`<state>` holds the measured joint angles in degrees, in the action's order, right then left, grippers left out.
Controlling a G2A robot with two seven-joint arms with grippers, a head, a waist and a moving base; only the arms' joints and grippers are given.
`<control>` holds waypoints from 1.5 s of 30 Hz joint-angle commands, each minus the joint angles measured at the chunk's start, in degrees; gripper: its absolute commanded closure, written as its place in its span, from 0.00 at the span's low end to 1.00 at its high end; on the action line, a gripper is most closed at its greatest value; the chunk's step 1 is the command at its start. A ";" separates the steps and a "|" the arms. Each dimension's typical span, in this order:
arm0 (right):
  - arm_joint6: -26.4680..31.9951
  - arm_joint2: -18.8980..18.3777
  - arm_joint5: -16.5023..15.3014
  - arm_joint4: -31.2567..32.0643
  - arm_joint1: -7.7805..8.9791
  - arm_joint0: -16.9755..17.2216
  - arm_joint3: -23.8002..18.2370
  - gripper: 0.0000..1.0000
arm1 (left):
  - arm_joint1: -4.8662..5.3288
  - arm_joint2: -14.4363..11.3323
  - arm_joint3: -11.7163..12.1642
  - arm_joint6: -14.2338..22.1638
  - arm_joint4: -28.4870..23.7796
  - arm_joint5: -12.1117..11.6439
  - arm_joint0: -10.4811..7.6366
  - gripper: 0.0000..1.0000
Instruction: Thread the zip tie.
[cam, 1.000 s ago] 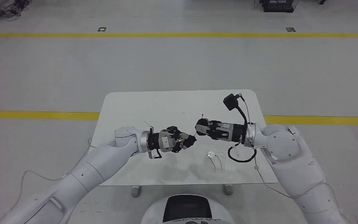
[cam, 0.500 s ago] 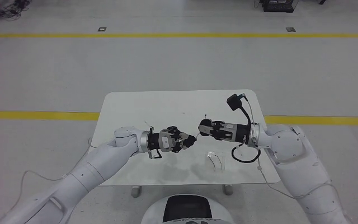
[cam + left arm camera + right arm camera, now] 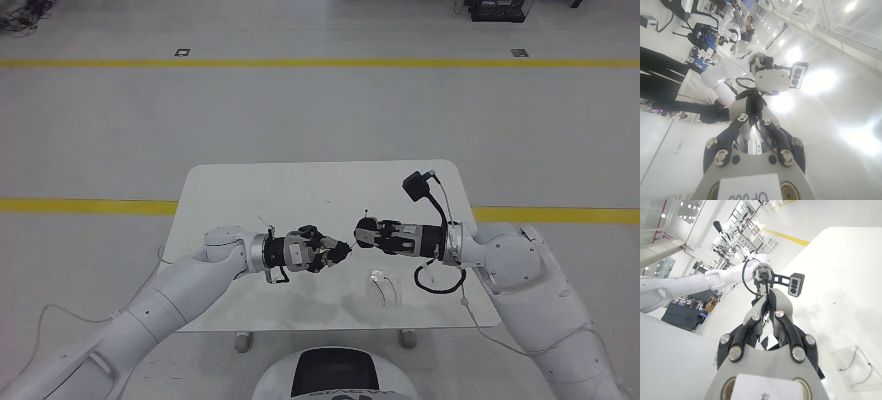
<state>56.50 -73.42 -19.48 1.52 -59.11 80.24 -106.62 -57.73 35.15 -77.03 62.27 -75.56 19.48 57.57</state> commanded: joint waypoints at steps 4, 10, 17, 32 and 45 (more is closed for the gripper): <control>0.37 0.44 0.00 0.29 0.17 -0.05 0.18 1.00 | 0.00 0.00 0.00 0.00 0.00 0.00 0.00 1.00; -0.38 0.66 0.00 0.32 0.35 -0.04 0.17 1.00 | 0.00 0.00 0.00 0.00 0.00 0.00 0.00 1.00; -1.57 1.80 0.00 1.72 0.42 -0.20 -0.04 1.00 | 0.00 0.00 0.00 0.00 0.00 0.00 0.00 1.00; -1.62 1.54 0.00 -0.93 0.87 -0.27 -0.26 0.00 | 0.00 0.00 0.00 0.00 0.00 0.00 0.00 1.00; -1.35 -3.45 0.00 -7.37 1.76 1.49 0.24 0.00 | 0.00 0.00 0.00 0.00 0.00 0.00 0.00 1.00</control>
<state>54.99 -76.13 -19.48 -4.04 -57.42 81.52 -106.64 -57.73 35.15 -77.03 62.27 -75.56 19.48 57.57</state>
